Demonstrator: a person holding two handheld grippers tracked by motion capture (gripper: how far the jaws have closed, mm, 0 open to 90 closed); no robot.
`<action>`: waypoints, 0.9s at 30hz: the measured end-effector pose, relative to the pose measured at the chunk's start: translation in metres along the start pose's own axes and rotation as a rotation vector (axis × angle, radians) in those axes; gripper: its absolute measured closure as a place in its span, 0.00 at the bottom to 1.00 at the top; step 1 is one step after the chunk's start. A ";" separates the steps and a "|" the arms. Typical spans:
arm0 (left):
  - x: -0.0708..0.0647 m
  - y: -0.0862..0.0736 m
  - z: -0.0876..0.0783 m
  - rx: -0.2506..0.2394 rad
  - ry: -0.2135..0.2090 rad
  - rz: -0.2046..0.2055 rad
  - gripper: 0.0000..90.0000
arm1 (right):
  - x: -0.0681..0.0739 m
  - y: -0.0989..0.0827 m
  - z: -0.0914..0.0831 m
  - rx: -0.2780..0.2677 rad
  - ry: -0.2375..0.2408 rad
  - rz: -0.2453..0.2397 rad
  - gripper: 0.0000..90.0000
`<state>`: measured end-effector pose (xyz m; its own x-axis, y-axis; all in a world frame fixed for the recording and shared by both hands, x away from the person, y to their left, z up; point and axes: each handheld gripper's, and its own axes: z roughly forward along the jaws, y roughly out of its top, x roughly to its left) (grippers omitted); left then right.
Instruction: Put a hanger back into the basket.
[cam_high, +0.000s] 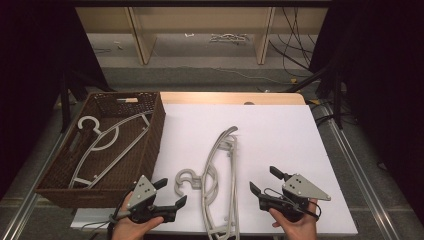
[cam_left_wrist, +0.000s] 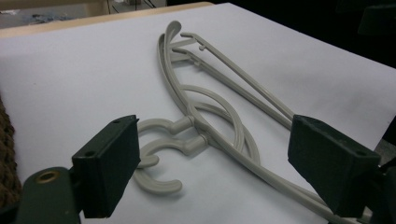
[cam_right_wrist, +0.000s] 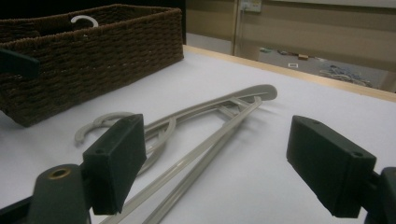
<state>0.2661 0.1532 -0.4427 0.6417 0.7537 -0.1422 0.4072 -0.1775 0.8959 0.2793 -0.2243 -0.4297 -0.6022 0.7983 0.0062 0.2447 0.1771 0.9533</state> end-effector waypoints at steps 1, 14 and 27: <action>-0.001 -0.001 0.002 0.008 -0.008 0.016 0.20 | 0.000 0.000 0.000 0.000 0.000 0.000 0.23; -0.015 -0.008 0.031 0.151 -0.146 -0.047 0.28 | 0.003 0.000 0.002 0.004 0.000 -0.006 0.23; -0.025 -0.018 0.072 0.345 -0.199 -0.115 0.36 | 0.005 0.000 0.003 0.006 0.014 -0.011 0.23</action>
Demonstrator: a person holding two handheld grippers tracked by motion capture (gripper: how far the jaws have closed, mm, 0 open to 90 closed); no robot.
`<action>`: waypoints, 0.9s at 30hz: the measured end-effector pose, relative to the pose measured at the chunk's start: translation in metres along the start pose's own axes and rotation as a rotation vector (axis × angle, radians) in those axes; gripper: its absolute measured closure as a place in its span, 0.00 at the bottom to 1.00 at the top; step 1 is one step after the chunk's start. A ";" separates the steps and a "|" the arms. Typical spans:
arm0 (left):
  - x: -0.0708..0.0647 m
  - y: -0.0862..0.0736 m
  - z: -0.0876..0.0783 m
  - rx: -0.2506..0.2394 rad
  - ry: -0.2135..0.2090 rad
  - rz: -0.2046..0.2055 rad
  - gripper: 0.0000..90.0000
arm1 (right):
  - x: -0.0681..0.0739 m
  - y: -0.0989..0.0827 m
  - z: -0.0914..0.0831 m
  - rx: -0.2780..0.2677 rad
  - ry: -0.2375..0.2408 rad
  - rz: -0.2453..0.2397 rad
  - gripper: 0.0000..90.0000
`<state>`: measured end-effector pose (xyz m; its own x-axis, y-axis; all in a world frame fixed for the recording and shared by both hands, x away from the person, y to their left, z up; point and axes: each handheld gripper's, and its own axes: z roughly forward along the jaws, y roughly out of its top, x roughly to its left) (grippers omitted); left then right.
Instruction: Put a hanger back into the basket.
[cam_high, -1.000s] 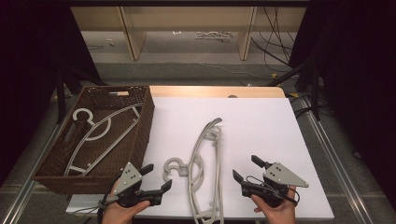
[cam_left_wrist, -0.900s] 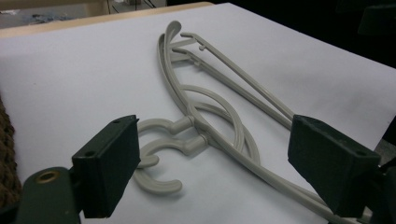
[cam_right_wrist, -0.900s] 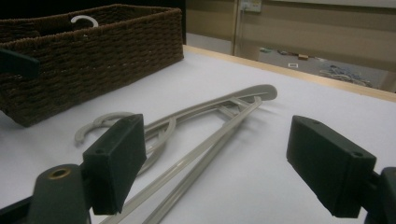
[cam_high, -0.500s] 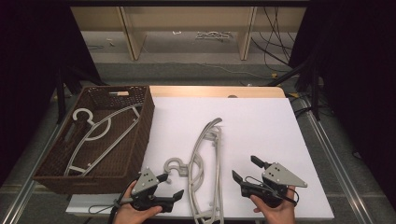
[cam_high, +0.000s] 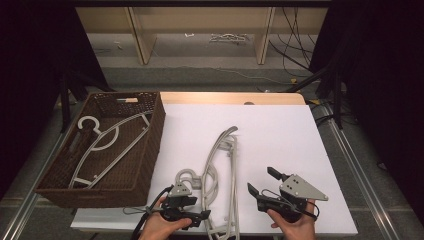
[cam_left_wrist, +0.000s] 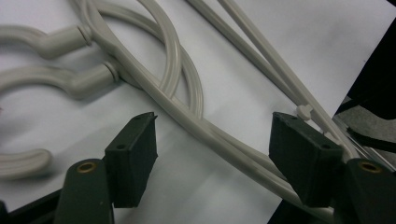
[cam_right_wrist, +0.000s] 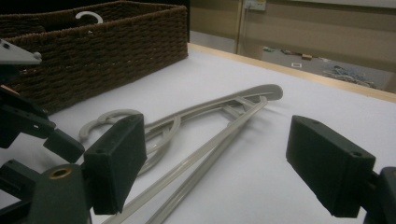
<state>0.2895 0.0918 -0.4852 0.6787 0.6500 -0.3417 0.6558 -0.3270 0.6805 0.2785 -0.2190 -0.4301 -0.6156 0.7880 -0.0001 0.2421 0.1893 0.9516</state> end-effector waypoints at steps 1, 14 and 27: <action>0.000 0.000 0.000 0.000 0.000 0.000 0.37 | 0.000 0.000 0.000 0.000 0.000 0.000 0.23; 0.010 0.008 0.011 0.026 -0.044 -0.103 0.40 | 0.002 0.001 -0.001 0.008 0.008 0.000 0.24; 0.013 0.017 0.017 0.048 -0.015 -0.055 0.48 | 0.002 0.001 0.001 0.012 0.013 0.000 0.24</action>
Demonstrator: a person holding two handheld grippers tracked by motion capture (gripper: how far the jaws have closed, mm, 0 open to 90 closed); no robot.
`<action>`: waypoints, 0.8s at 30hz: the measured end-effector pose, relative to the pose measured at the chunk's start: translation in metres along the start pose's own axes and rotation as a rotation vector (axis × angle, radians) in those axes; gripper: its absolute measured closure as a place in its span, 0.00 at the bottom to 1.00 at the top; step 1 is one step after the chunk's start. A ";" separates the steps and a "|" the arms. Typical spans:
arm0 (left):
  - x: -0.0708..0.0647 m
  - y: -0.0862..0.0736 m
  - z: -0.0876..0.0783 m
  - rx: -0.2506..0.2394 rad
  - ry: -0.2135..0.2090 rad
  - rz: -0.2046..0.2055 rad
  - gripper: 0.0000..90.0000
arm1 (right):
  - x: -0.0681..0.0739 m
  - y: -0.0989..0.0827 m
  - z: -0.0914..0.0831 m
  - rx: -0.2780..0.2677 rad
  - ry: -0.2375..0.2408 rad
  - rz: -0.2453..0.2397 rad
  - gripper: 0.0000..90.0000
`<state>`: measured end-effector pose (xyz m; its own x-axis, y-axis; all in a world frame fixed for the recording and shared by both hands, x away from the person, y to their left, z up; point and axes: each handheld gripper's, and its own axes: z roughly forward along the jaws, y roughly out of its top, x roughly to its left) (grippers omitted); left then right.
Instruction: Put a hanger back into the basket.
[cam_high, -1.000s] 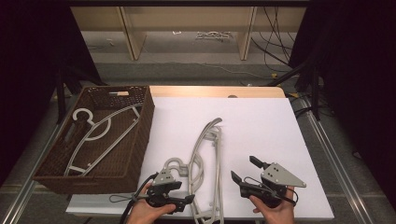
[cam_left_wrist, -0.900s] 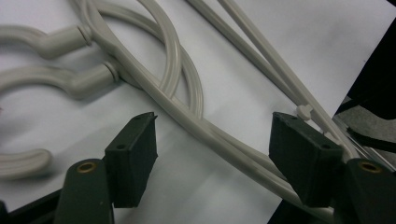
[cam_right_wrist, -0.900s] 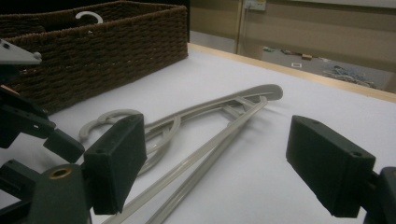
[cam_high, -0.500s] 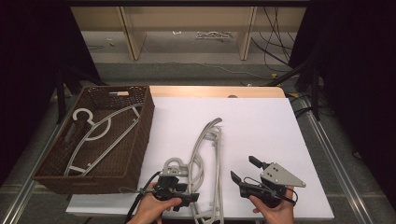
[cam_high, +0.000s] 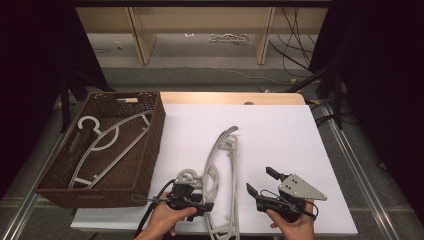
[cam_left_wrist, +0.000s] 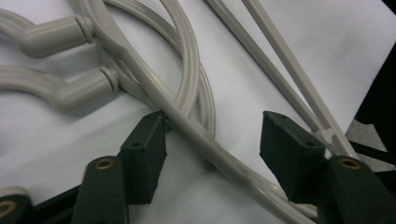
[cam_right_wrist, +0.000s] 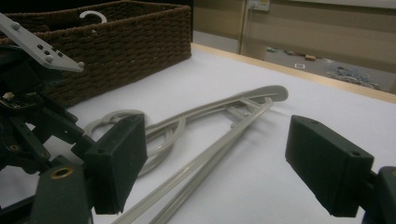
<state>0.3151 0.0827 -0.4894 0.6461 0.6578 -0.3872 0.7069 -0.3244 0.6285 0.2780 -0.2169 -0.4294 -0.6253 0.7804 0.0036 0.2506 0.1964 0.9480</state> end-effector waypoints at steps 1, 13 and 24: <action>0.000 0.001 0.000 0.009 -0.002 0.007 0.48 | 0.000 0.000 0.001 -0.004 -0.004 0.000 0.24; 0.007 0.004 0.000 0.021 0.006 0.013 0.65 | 0.000 0.000 0.002 0.007 0.002 -0.003 0.24; 0.024 0.012 -0.006 0.043 -0.040 -0.068 0.74 | 0.000 0.000 0.002 0.001 0.015 0.003 0.25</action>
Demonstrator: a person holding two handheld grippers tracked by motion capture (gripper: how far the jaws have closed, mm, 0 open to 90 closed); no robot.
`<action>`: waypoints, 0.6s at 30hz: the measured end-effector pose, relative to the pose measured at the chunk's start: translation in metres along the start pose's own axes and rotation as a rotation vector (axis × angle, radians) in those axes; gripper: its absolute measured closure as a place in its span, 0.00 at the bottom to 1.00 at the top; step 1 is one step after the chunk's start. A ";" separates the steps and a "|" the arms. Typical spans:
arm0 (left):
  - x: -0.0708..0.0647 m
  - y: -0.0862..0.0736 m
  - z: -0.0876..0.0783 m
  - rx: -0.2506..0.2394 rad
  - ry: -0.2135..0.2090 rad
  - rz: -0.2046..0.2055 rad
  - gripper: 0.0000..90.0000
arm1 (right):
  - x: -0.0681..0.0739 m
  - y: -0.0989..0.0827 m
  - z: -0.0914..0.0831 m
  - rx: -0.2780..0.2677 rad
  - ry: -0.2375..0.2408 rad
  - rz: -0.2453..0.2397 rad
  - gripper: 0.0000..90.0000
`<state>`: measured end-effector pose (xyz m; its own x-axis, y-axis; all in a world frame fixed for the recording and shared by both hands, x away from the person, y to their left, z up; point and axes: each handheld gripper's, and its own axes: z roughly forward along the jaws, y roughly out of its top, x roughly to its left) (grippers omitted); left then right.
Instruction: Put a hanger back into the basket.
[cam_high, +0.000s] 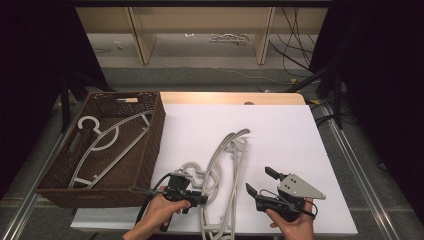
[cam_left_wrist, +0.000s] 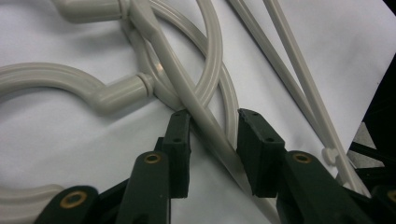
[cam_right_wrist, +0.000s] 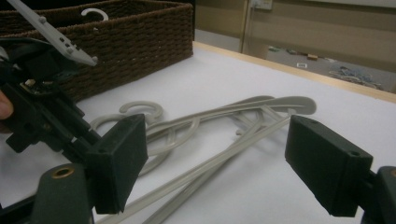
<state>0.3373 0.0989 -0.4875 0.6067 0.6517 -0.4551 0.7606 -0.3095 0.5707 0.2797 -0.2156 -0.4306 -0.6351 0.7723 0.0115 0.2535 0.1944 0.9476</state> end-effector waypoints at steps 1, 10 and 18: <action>0.003 0.002 -0.003 -0.015 -0.017 -0.012 0.76 | -0.001 0.001 0.000 -0.008 0.001 -0.020 0.25; 0.008 0.005 -0.005 -0.059 -0.075 -0.064 0.84 | -0.001 0.000 0.000 0.007 0.000 -0.018 0.25; 0.005 0.009 -0.009 -0.137 -0.073 -0.064 0.91 | 0.001 0.001 0.001 -0.008 0.004 -0.004 0.25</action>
<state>0.3451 0.1057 -0.4781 0.5772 0.6137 -0.5388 0.7625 -0.1689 0.6245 0.2800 -0.2147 -0.4301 -0.6387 0.7694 0.0090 0.2453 0.1926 0.9501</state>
